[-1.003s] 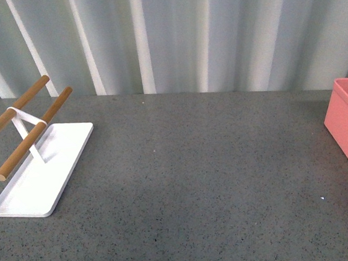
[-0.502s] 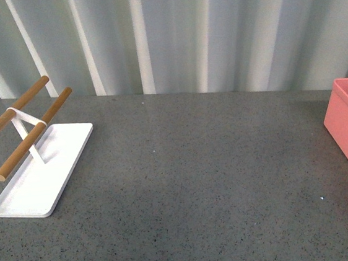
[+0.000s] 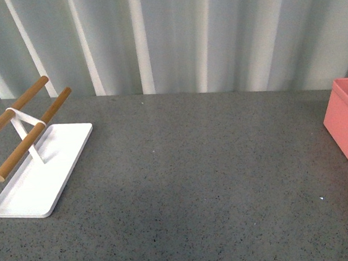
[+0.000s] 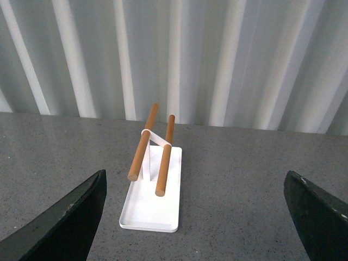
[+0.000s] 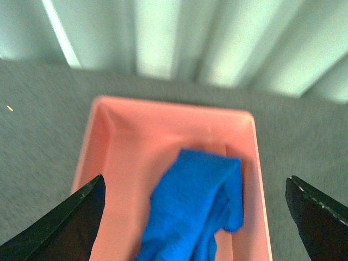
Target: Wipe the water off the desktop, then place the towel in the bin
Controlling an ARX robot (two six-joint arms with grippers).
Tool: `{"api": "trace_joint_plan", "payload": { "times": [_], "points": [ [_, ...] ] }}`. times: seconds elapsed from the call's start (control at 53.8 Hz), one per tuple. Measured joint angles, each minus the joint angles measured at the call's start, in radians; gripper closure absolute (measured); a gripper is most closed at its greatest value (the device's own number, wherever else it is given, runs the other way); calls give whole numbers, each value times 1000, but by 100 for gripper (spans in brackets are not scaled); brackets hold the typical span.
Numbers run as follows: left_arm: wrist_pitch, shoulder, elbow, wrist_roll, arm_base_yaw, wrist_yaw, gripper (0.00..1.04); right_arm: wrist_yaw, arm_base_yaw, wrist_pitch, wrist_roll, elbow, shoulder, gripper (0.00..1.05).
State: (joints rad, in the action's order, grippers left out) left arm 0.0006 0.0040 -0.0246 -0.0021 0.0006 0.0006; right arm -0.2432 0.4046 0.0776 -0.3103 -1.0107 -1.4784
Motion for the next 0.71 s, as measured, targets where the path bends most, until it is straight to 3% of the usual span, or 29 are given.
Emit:
{"api": "trace_joint_plan", "payload": {
  "times": [0.186, 0.372, 0.557, 0.613, 0.65, 0.706],
  "points": [
    [0, 0, 0, 0, 0, 0, 7, -138, -98, 1, 67, 183, 374, 7],
    [0, 0, 0, 0, 0, 0, 7, -271, -191, 193, 97, 359, 661, 7],
    [0, 0, 0, 0, 0, 0, 7, -359, -222, 354, 77, 404, 839, 7],
    [0, 0, 0, 0, 0, 0, 7, -255, -261, 282, 108, 444, 899, 11],
    [0, 0, 0, 0, 0, 0, 7, -72, -323, 132, 147, 520, 964, 19],
    [0, 0, 0, 0, 0, -2, 7, 92, -373, -21, 209, 605, 1027, 27]
  ]
}}
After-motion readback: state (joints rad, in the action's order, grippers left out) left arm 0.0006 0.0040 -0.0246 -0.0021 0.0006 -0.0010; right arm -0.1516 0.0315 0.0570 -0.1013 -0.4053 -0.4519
